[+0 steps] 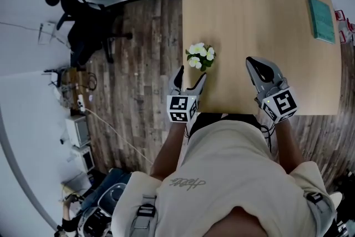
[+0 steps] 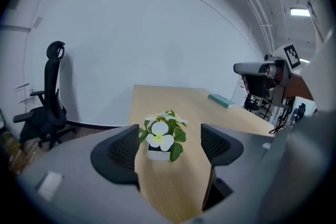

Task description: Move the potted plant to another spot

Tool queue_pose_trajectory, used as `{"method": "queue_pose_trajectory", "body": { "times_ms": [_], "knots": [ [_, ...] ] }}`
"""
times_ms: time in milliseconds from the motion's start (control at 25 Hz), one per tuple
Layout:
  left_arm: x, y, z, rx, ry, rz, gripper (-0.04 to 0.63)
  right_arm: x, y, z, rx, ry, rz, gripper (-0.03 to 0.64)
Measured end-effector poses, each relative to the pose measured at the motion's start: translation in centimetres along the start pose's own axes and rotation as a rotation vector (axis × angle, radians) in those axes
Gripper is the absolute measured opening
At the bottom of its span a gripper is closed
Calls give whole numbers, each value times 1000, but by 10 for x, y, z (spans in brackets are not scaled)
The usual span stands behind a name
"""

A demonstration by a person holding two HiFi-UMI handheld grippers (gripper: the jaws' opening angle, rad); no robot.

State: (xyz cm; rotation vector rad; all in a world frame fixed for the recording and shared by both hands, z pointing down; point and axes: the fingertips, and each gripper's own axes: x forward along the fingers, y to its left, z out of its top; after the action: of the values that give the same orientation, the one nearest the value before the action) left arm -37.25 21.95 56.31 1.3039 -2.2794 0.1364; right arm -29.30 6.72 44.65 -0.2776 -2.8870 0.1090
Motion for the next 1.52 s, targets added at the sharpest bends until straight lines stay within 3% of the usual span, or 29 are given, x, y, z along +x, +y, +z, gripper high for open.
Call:
{"method": "queue_pose_trajectory", "body": {
  "times_ms": [440,760,1160,1520],
  "knots": [
    [36,10,-53,-31,90,106,403,-18,-41,-42,107,71,-29,2],
    [73,19,-89,-56,138,135,425,-15,-38,-44,75,104,-14,3],
    [103,26,-93,-32,123,174,445,-14,-42,-59,124,162,-26,3],
    [120,30,-96,19,113,184,446,-15,-46,-64,103,187,-44,2]
  ]
}}
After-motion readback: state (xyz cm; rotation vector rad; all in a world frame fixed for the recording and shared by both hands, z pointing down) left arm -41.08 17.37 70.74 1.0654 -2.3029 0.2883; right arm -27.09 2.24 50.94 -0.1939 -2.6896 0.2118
